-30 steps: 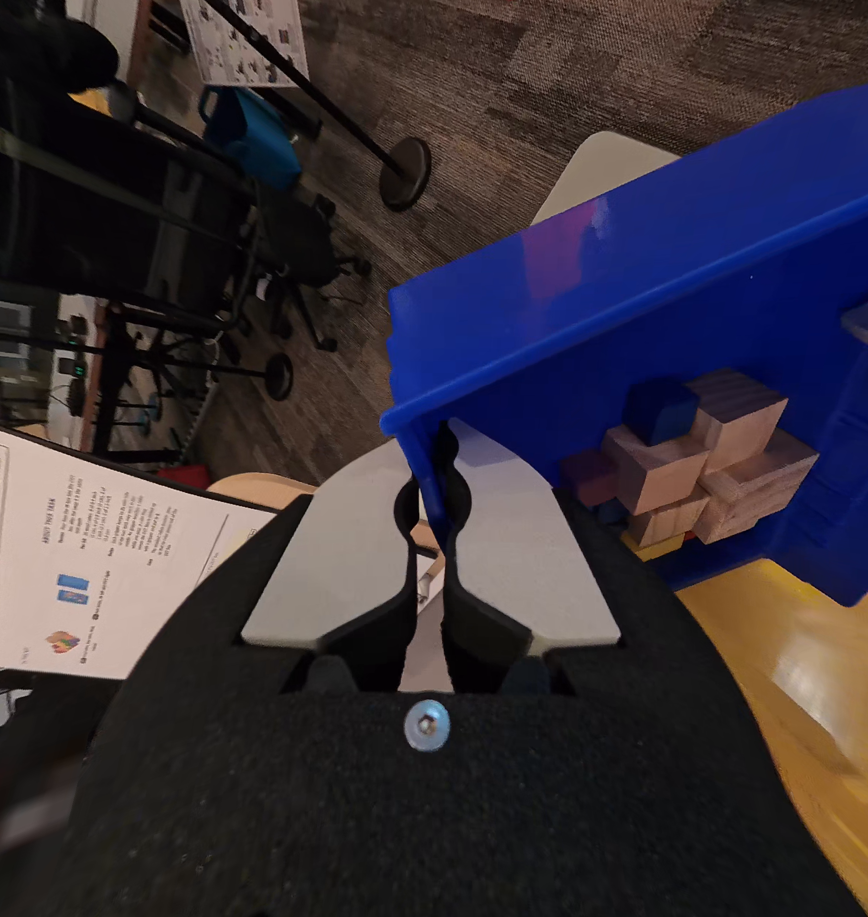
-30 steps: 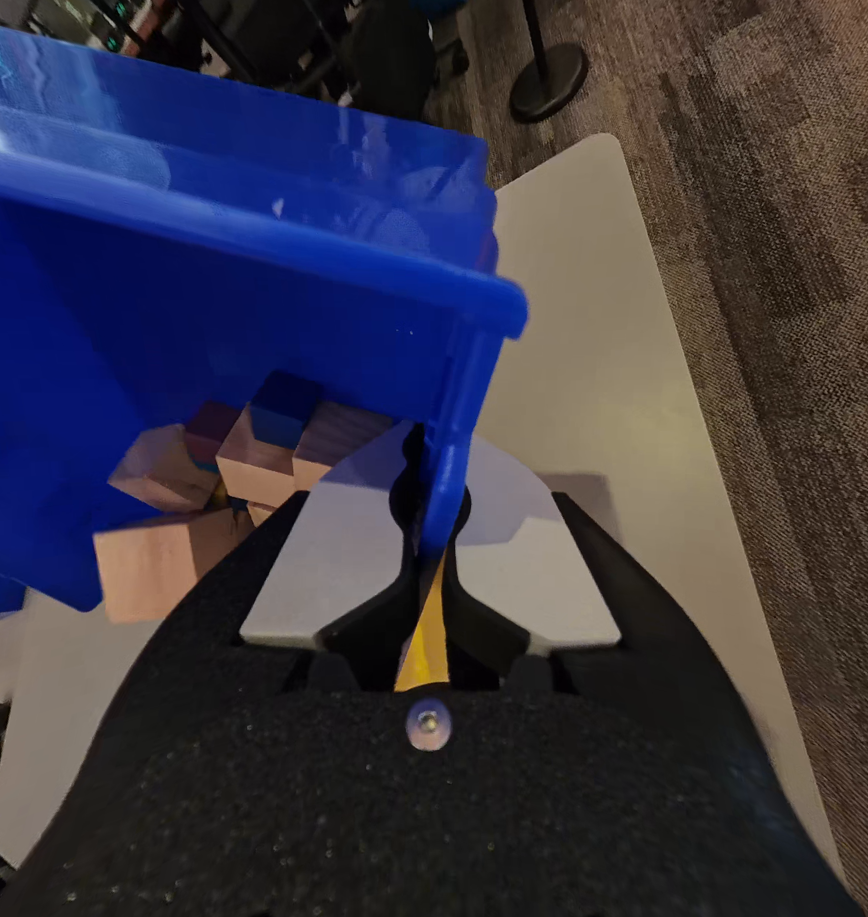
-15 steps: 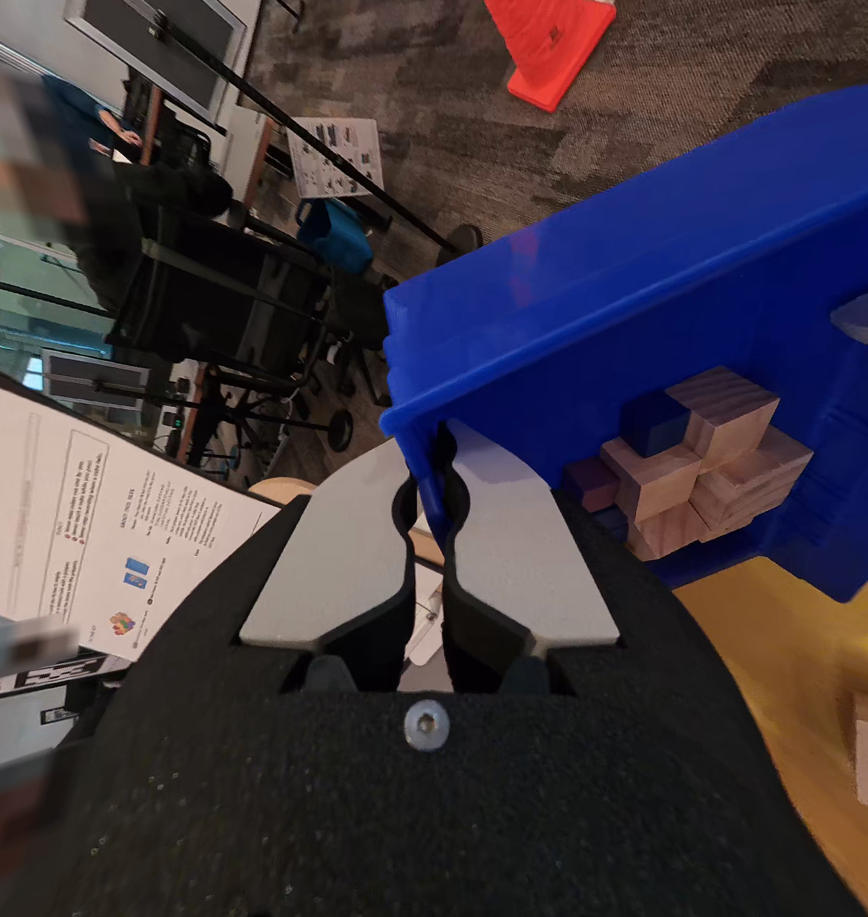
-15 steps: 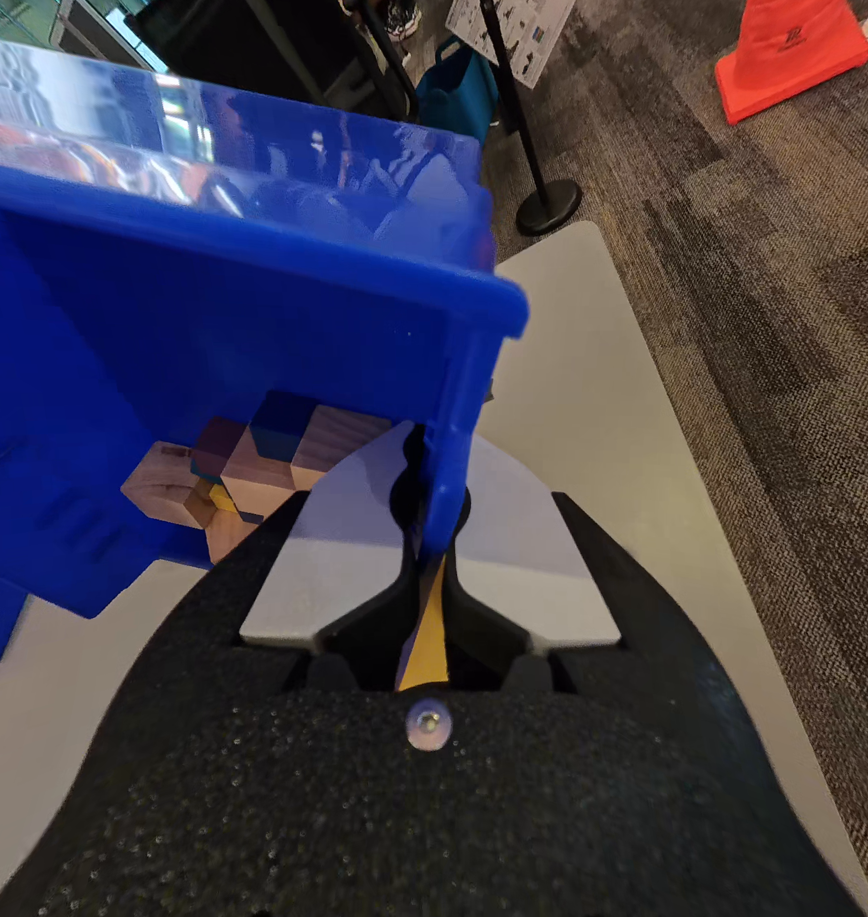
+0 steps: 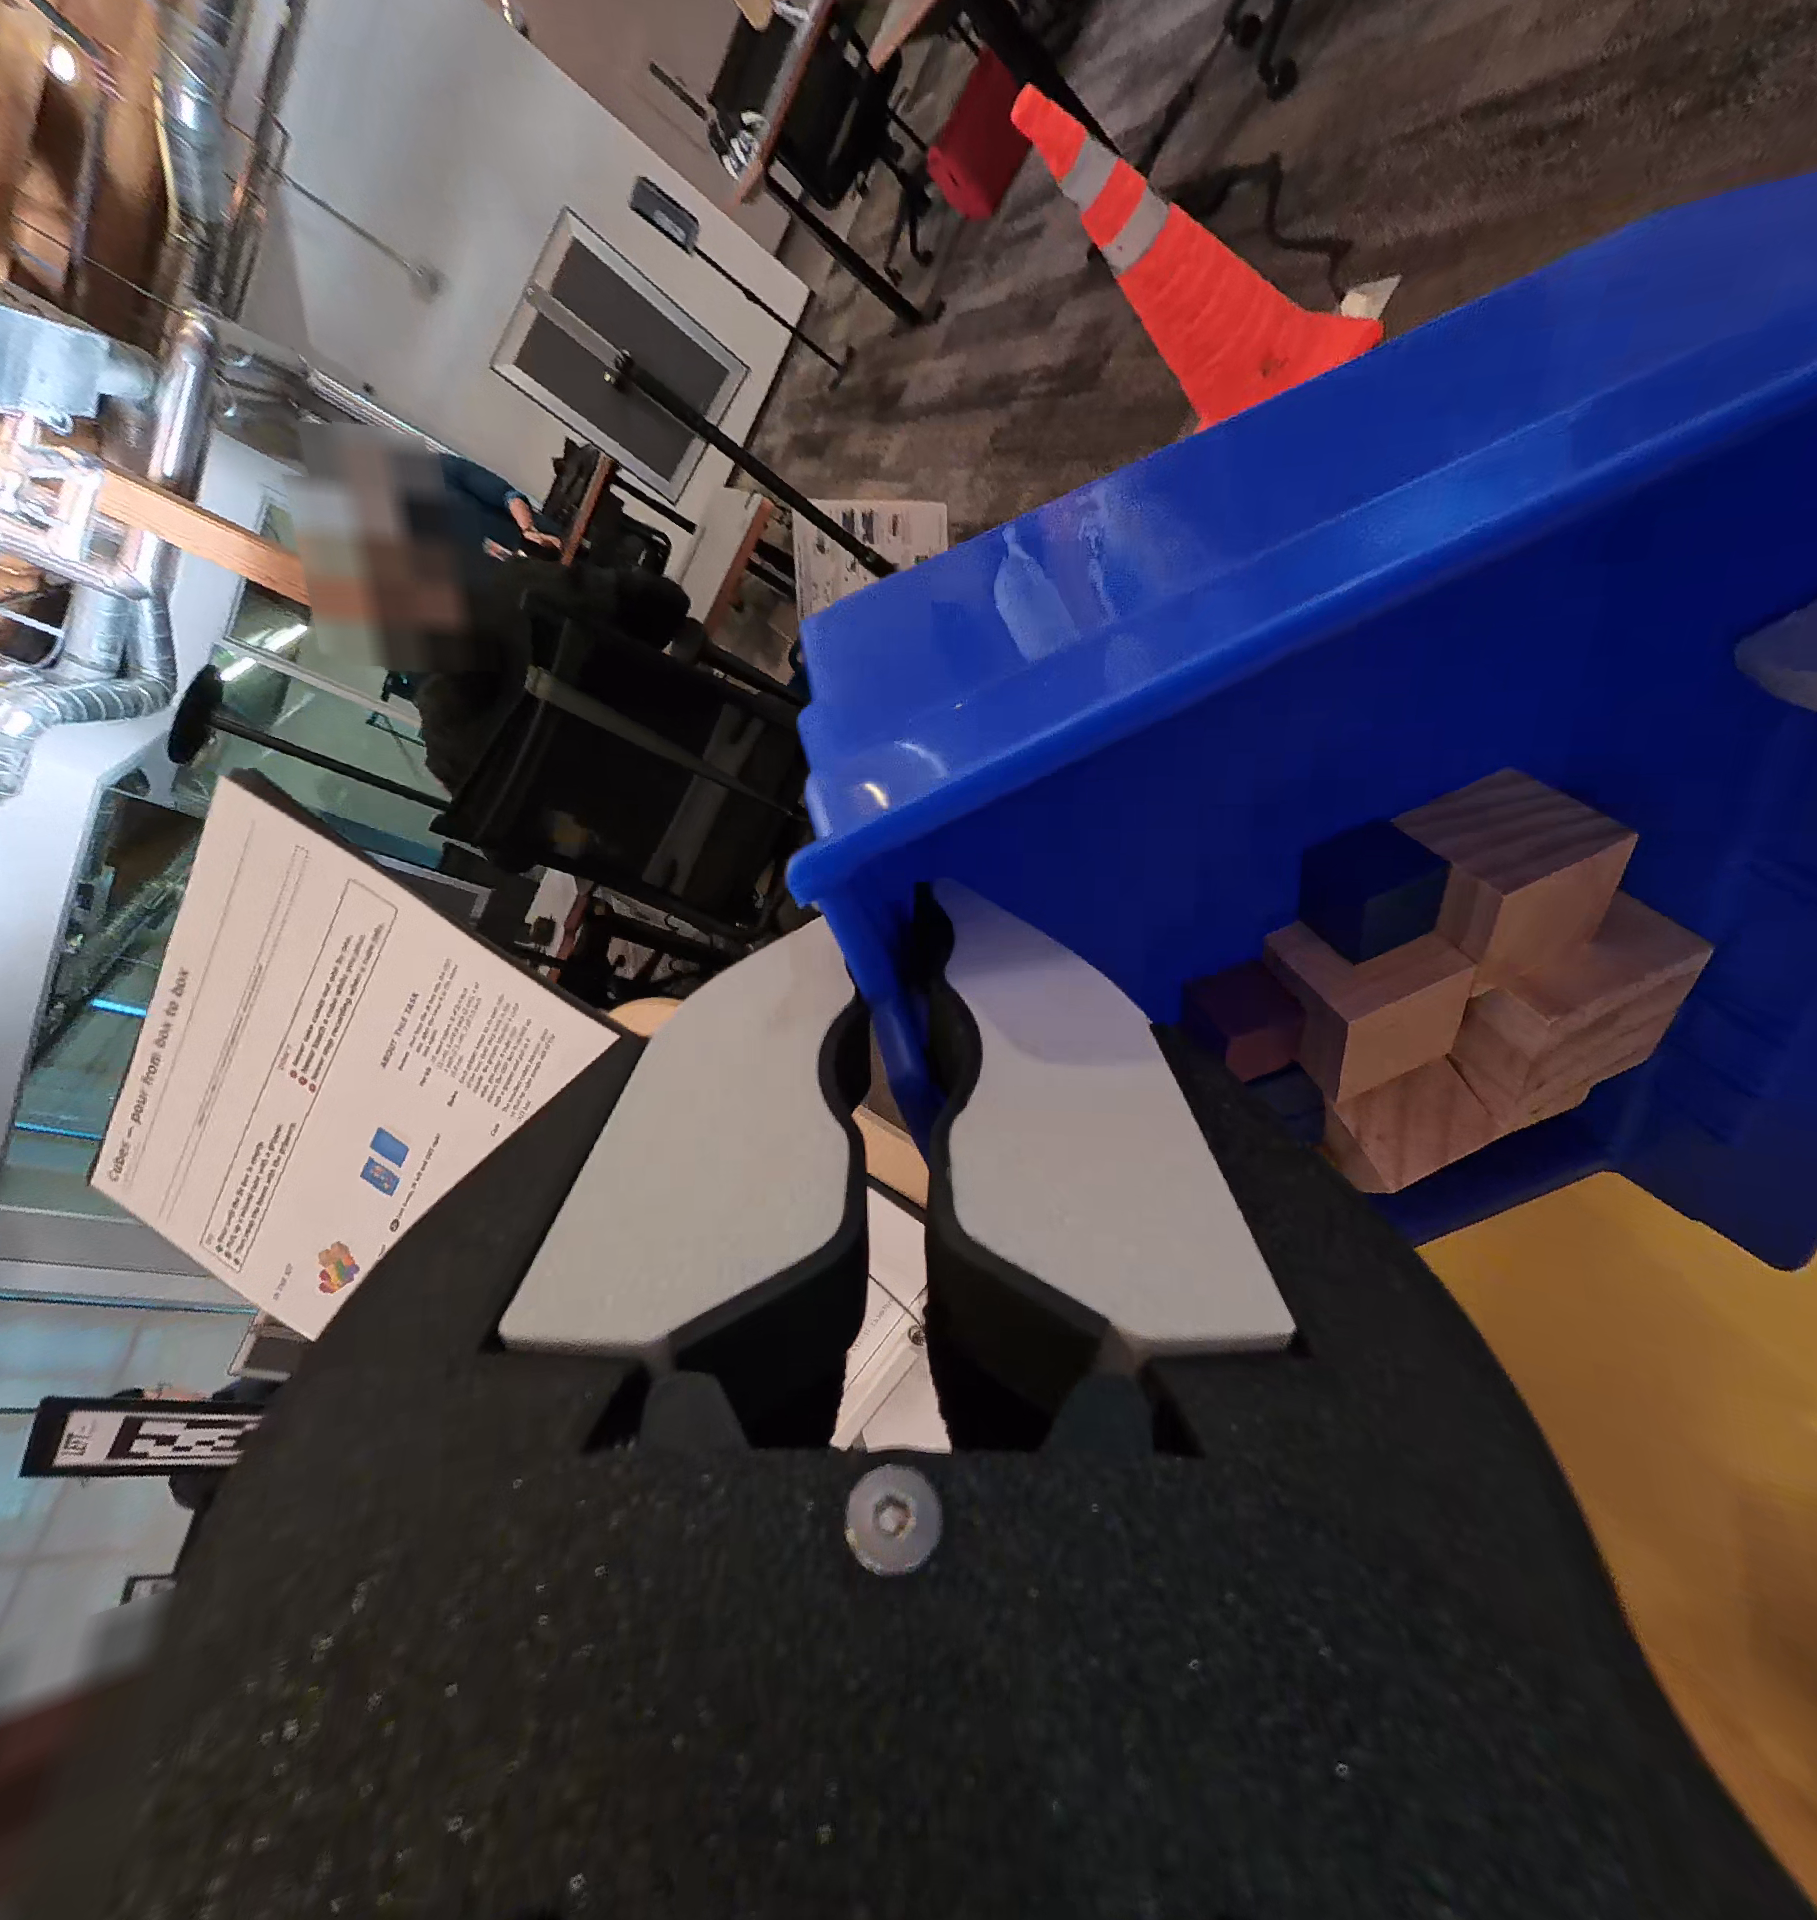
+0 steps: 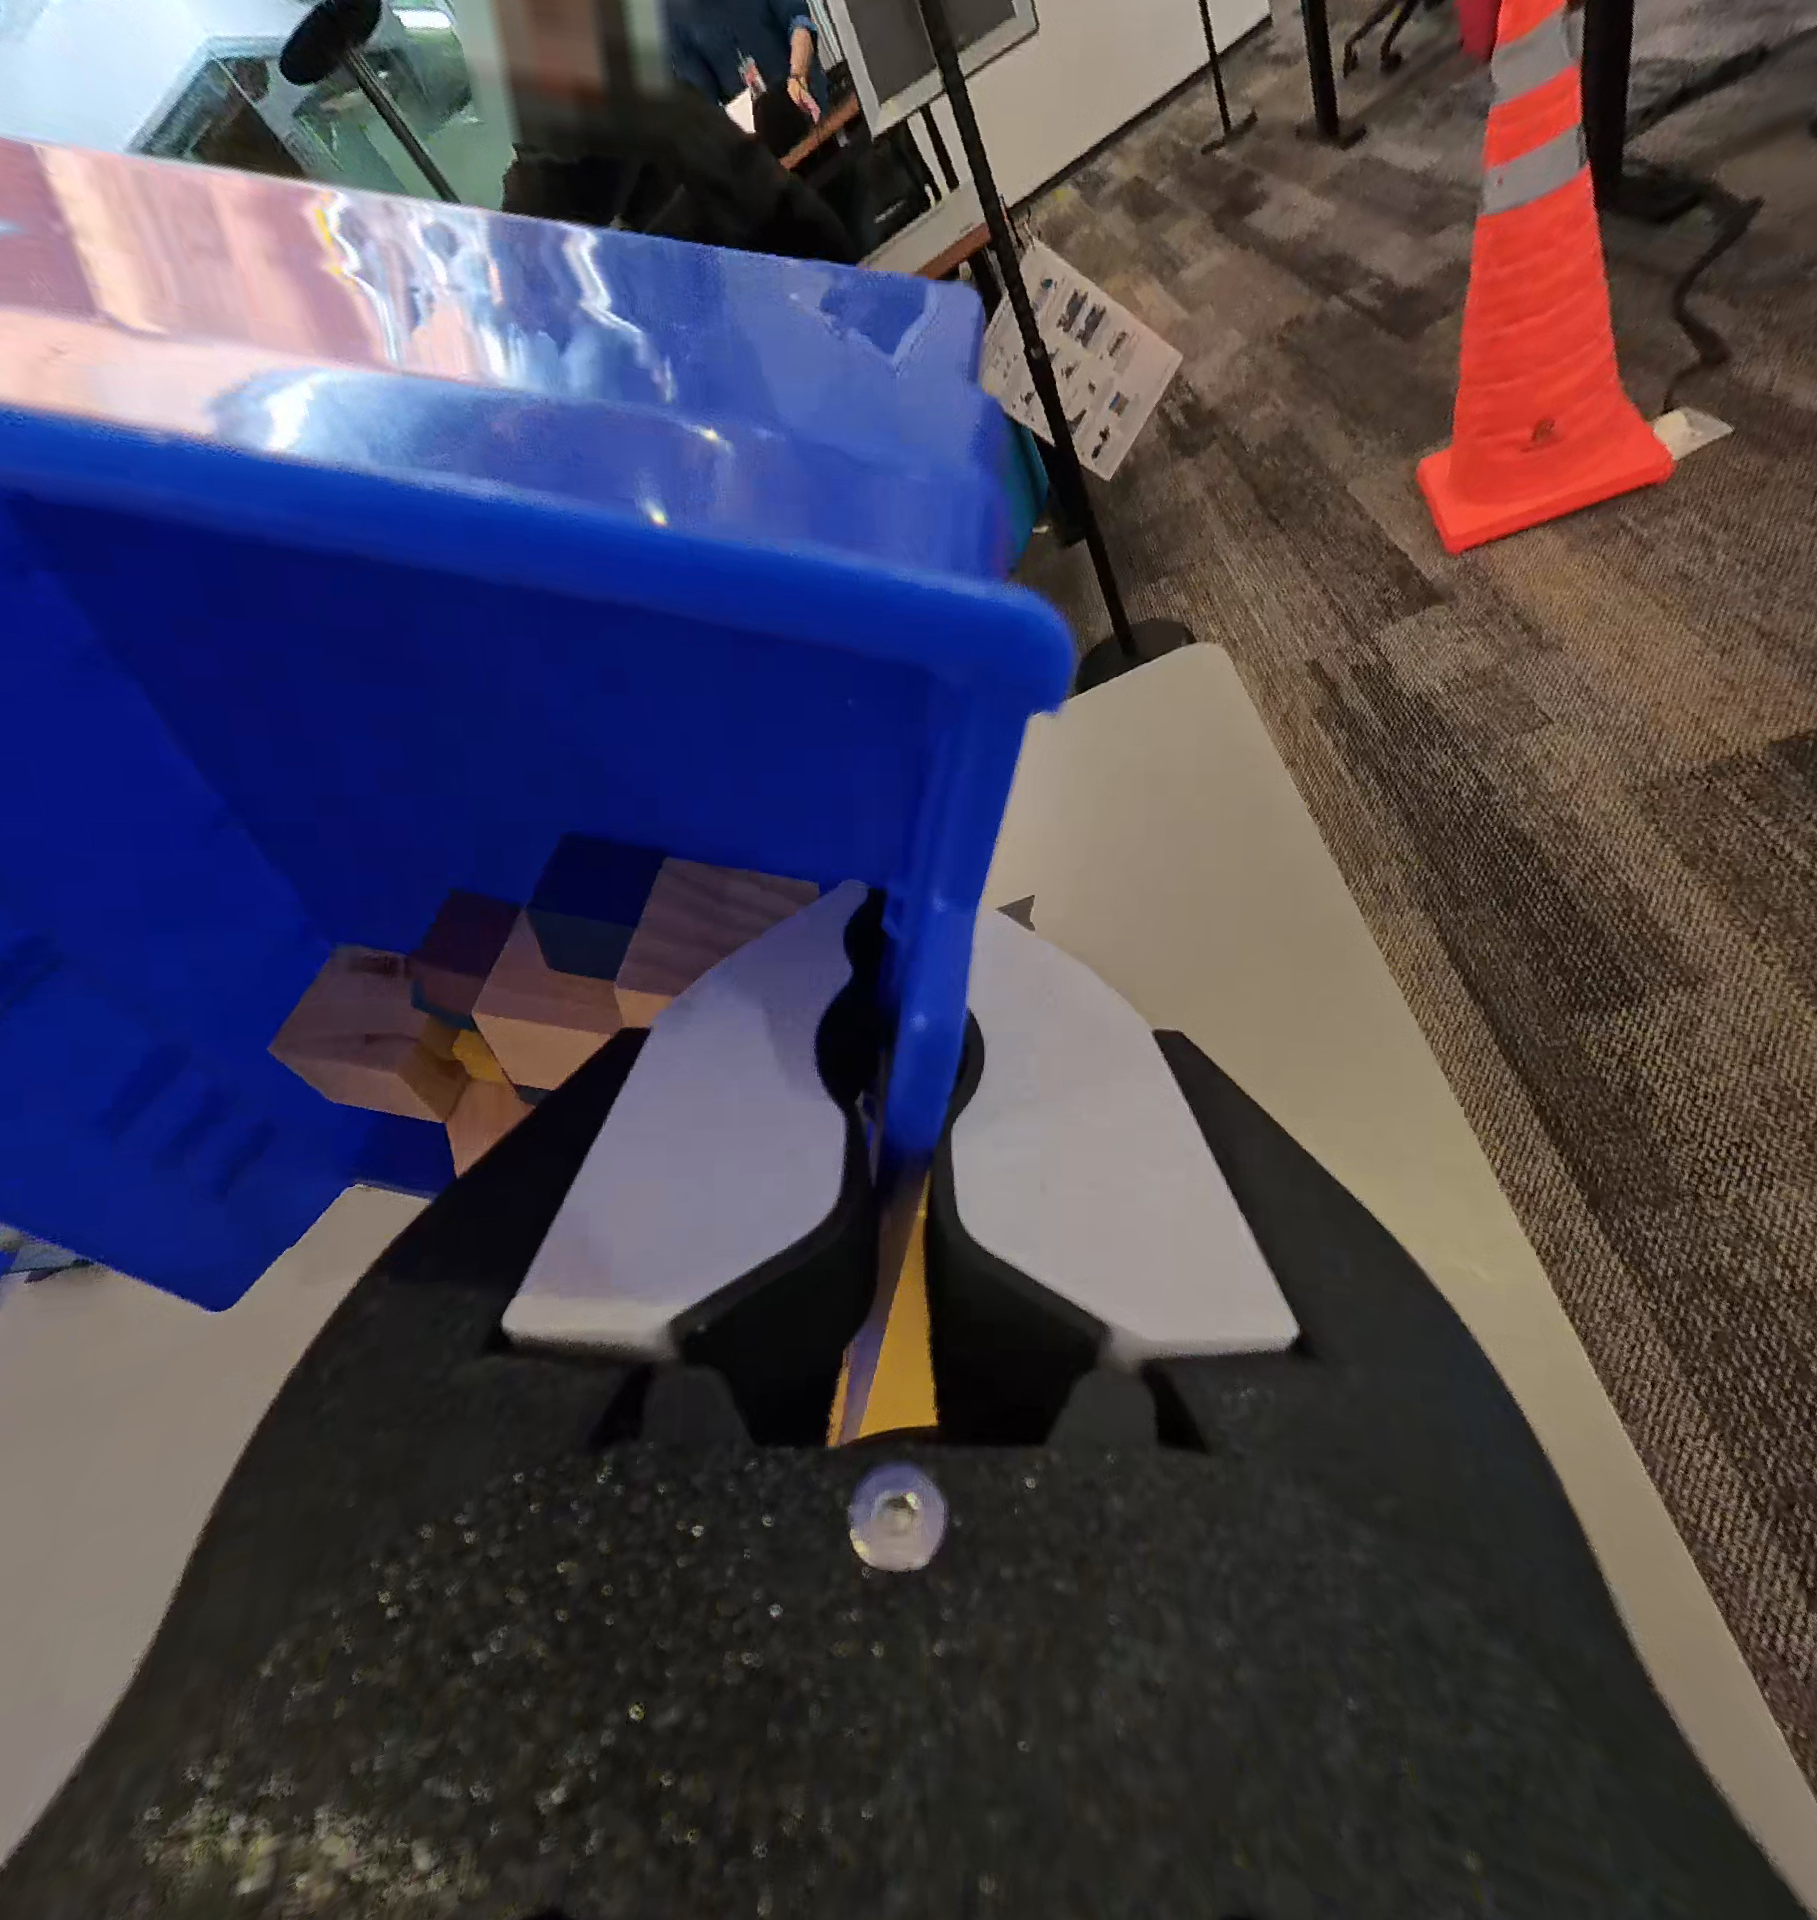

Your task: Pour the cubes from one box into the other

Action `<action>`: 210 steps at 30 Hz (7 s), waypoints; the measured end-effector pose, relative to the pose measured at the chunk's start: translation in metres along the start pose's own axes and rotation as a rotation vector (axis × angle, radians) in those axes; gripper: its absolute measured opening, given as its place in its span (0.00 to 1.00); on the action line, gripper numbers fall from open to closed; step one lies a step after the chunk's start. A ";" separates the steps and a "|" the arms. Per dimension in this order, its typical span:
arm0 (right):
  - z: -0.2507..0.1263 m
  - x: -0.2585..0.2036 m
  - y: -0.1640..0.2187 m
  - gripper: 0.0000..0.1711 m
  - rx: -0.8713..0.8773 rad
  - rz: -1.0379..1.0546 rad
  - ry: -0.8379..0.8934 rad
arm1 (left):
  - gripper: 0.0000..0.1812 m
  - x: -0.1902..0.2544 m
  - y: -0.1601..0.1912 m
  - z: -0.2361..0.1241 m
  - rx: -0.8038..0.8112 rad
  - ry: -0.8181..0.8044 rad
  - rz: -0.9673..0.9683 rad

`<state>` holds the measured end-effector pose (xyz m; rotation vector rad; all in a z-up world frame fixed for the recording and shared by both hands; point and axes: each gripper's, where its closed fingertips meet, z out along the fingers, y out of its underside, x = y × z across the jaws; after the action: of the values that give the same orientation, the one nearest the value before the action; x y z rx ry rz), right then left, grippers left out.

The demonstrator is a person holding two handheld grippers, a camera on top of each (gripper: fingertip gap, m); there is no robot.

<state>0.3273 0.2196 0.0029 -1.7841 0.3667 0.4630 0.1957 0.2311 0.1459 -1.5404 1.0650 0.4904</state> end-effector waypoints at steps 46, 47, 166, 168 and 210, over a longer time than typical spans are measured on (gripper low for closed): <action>-0.054 -0.044 -0.049 0.04 0.293 -0.224 -0.019 | 0.03 -0.030 -0.005 -0.082 0.314 -0.245 -0.115; -0.057 -0.052 -0.057 0.04 0.290 -0.252 -0.008 | 0.03 -0.040 -0.006 -0.085 0.314 -0.234 -0.137; -0.232 -0.083 0.243 0.30 -0.057 -0.476 0.150 | 0.29 -0.013 0.643 -0.343 -0.147 -0.115 -1.025; -0.232 -0.084 0.243 0.30 -0.059 -0.478 0.143 | 0.29 -0.011 0.643 -0.343 -0.158 -0.109 -1.020; -0.209 -0.014 0.224 0.34 -0.087 -0.318 0.327 | 0.04 0.206 0.259 -0.122 -0.157 0.324 -0.950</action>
<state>0.2329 -0.0395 -0.1317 -1.9631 0.2837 -0.0401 0.0548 0.0575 -0.1267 -2.0917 0.4163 -0.3505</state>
